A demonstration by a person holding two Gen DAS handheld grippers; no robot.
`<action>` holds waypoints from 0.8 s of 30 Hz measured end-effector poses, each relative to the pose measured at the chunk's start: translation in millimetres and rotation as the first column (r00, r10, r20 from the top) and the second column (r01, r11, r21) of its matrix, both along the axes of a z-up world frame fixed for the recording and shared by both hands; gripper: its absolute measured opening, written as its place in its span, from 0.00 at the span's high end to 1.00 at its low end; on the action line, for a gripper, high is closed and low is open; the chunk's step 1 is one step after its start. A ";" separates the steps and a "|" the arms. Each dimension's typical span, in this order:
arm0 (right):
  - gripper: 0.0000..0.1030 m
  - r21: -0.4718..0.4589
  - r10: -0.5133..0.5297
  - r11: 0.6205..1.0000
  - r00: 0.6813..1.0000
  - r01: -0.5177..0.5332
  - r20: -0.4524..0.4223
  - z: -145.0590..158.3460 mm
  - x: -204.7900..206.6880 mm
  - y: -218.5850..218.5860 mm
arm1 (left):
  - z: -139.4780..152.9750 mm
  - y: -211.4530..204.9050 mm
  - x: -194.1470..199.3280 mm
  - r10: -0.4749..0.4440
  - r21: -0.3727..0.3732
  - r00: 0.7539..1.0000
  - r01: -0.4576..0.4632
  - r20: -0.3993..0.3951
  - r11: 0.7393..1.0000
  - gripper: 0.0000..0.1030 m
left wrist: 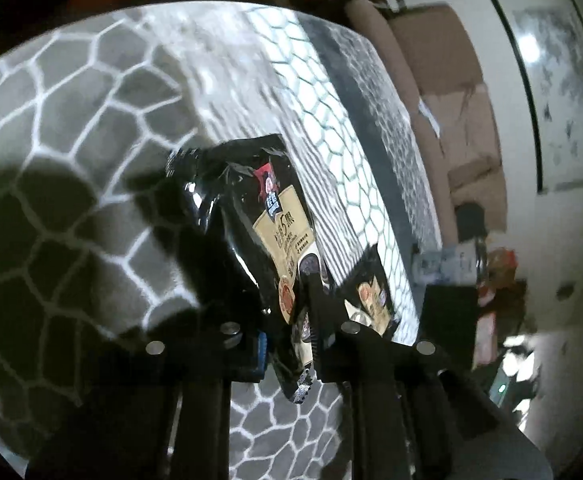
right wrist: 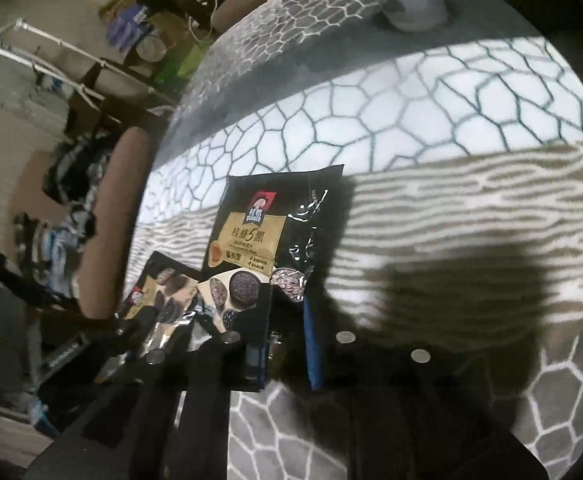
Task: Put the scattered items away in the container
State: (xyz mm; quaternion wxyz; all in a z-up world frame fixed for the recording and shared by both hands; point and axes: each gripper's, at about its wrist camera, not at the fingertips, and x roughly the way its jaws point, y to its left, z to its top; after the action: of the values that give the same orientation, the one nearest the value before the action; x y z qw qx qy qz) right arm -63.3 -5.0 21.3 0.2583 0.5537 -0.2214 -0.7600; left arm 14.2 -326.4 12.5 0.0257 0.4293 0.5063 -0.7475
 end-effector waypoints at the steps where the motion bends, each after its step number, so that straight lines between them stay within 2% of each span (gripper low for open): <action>1: 0.90 0.011 0.009 1.000 1.000 -0.009 -0.011 3.7 1.1 1.9 | 1.6 5.6 -4.4 -0.052 -0.017 0.999 0.052 0.018 0.999 0.86; 3: 0.91 0.047 0.050 0.998 0.998 -0.048 -0.049 15.7 5.0 4.2 | 5.4 17.5 -9.6 -0.141 -0.065 0.988 0.145 0.057 0.987 0.86; 6: 0.93 0.120 0.125 0.986 0.988 -0.114 -0.094 33.5 14.2 12.5 | 15.7 35.8 -10.4 -0.250 -0.129 0.964 0.261 0.095 0.957 0.86; 11: 0.93 0.248 0.202 0.954 0.971 -0.167 -0.125 49.7 32.9 47.5 | 28.7 52.3 -9.0 -0.396 -0.159 0.906 0.417 0.149 0.895 0.86; 15: 0.90 0.316 0.223 0.932 0.968 -0.177 -0.116 46.8 40.6 67.4 | 32.9 36.0 -25.7 -0.429 -0.228 0.875 0.475 0.224 0.850 0.85; 16: 0.89 0.307 0.222 0.935 0.969 -0.179 -0.112 46.0 42.4 67.8 | 33.8 31.6 -32.2 -0.441 -0.234 0.867 0.490 0.233 0.840 0.84; 17: 0.88 0.277 0.223 0.942 0.970 -0.190 -0.096 44.4 43.5 67.5 | 32.4 27.4 -39.9 -0.450 -0.248 0.854 0.510 0.262 0.824 0.76; 18: 0.88 0.227 0.222 0.953 0.972 -0.199 -0.079 43.0 44.8 65.6 | 33.2 22.8 -46.8 -0.441 -0.268 0.849 0.515 0.291 0.814 0.62; 19: 0.82 0.199 0.220 0.959 0.973 -0.203 -0.069 42.1 45.8 64.6 | 34.9 16.5 -53.4 -0.421 -0.295 0.847 0.514 0.326 0.806 0.56; 20: 0.66 0.156 0.213 0.967 0.976 -0.203 -0.049 40.3 46.4 62.4 | 36.2 14.9 -53.3 -0.409 -0.307 0.852 0.505 0.327 0.807 0.52; 21: 0.55 0.106 0.200 0.975 0.979 -0.196 -0.028 38.0 45.4 61.4 | 40.2 10.6 -50.8 -0.395 -0.312 0.866 0.483 0.306 0.818 0.51; 22: 0.38 0.036 0.177 0.984 0.984 -0.177 -0.005 34.1 44.6 61.5 | 45.0 6.2 -44.8 -0.382 -0.292 0.884 0.453 0.269 0.843 0.48; 24: 0.37 -0.055 0.145 0.988 0.989 -0.143 0.038 26.5 41.7 61.5 | 45.6 1.9 -32.5 -0.356 -0.246 0.905 0.409 0.233 0.879 0.33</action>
State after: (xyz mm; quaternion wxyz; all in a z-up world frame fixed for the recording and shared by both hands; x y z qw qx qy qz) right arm -21.6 56.5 47.8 0.3222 0.5772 -0.2058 -0.7215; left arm -18.2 -324.5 58.1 -0.0146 0.5785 0.2919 -0.7615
